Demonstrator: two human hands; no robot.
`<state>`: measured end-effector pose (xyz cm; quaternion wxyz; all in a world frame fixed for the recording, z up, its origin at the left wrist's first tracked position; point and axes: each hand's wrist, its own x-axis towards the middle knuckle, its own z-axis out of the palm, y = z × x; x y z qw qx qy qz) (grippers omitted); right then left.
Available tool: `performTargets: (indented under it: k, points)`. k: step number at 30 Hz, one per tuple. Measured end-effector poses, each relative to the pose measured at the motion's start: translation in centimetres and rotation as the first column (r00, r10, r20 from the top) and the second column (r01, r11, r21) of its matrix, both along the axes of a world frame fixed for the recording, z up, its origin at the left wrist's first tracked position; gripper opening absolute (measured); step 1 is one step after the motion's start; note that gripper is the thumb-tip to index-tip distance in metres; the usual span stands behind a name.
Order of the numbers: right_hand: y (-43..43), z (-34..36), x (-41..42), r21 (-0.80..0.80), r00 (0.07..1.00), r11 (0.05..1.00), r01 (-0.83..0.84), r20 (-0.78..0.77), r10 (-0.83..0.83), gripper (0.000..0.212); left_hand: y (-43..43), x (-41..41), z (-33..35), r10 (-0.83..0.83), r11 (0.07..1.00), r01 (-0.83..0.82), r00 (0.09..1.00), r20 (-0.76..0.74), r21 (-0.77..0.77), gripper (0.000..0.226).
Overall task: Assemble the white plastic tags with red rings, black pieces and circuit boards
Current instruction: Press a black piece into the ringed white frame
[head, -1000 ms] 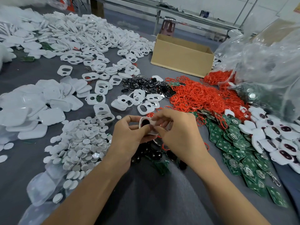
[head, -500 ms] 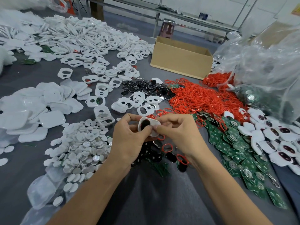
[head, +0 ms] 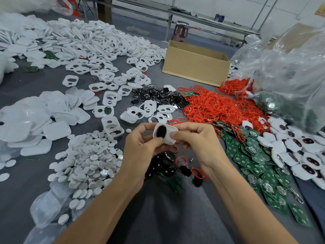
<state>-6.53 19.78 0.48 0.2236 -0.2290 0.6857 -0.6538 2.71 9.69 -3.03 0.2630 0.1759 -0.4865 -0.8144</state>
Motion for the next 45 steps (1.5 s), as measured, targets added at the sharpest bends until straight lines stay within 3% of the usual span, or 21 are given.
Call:
performTargets:
  k: [3, 7, 11, 17, 23, 25, 27, 30, 32, 35, 37, 42, 45]
  points:
    - [-0.1, 0.0, -0.2, 0.02, 0.999, 1.0, -0.003, 0.036, 0.003, 0.012, -0.1, 0.0, 0.0, -0.038, 0.999, 0.038, 0.999, -0.023, 0.015, 0.027]
    - [0.0, 0.1, -0.8, 0.071, 0.996, 0.997, -0.038, 0.085, 0.032, 0.019, 0.0, 0.0, -0.1, -0.087, 0.994, 0.086, 0.996, -0.013, -0.073, 0.044]
    - [0.5, 0.4, -1.4, 0.069, 0.979, 0.99, -0.126, 0.168, 0.113, 0.021, -0.2, 0.1, -0.1, -0.129, 0.984, 0.127, 0.992, -0.004, -0.124, 0.045]
    - [1.0, 0.8, -1.9, 0.096, 0.977, 0.975, -0.198, 0.104, 0.188, 0.025, -0.3, 0.3, 0.2, -0.191, 0.97, 0.19, 0.981, 0.007, -0.15, 0.04]
    - [1.0, 1.1, -1.6, 0.138, 0.986, 0.976, -0.168, 0.008, 0.168, 0.026, -0.1, 0.2, 0.2, -0.122, 0.985, 0.123, 0.992, 0.011, -0.124, 0.028]
    - [0.9, 1.1, -1.2, 0.151, 0.99, 0.982, -0.117, -0.066, 0.128, 0.028, 0.0, 0.1, 0.2, -0.088, 0.988, 0.089, 0.996, 0.015, -0.128, 0.028]
    - [0.6, 0.9, -0.7, 0.195, 0.962, 0.981, -0.017, -0.265, 0.069, 0.032, 0.0, 0.1, 0.1, -0.06, 0.992, 0.061, 0.998, 0.019, -0.113, 0.027]
    - [0.1, 0.3, 0.2, 0.265, 0.75, 0.954, 0.141, -0.658, 0.072, 0.026, -0.1, 0.0, 0.1, -0.017, 0.997, 0.02, 0.999, 0.028, -0.075, 0.027]
    - [-0.1, 0.0, 0.6, 0.263, 0.604, 0.944, 0.201, -0.791, 0.092, 0.014, -0.2, 0.0, 0.2, 0.011, 0.999, -0.009, 0.999, 0.037, -0.048, 0.025]
    - [-0.1, -0.2, 0.9, 0.224, 0.489, 0.942, 0.25, -0.869, 0.077, 0.01, -0.3, 0.0, 0.3, 0.018, 0.999, -0.017, 0.999, 0.039, -0.029, 0.024]
    - [0.0, -0.2, 0.9, 0.239, 0.466, 0.935, 0.261, -0.88, 0.095, 0.01, -0.3, 0.1, 0.3, 0.015, 1.0, -0.014, 0.999, 0.039, -0.026, 0.025]
    - [0.0, 0.3, 0.5, 0.314, 0.564, 0.926, 0.211, -0.812, 0.148, 0.01, -0.2, 0.1, 0.5, 0.007, 0.999, -0.005, 0.999, 0.042, -0.042, 0.026]
    - [0.0, 0.3, 0.5, 0.346, 0.573, 0.915, 0.207, -0.801, 0.173, 0.01, 0.0, 0.1, 0.6, 0.006, 0.998, -0.002, 0.999, 0.051, -0.067, 0.026]
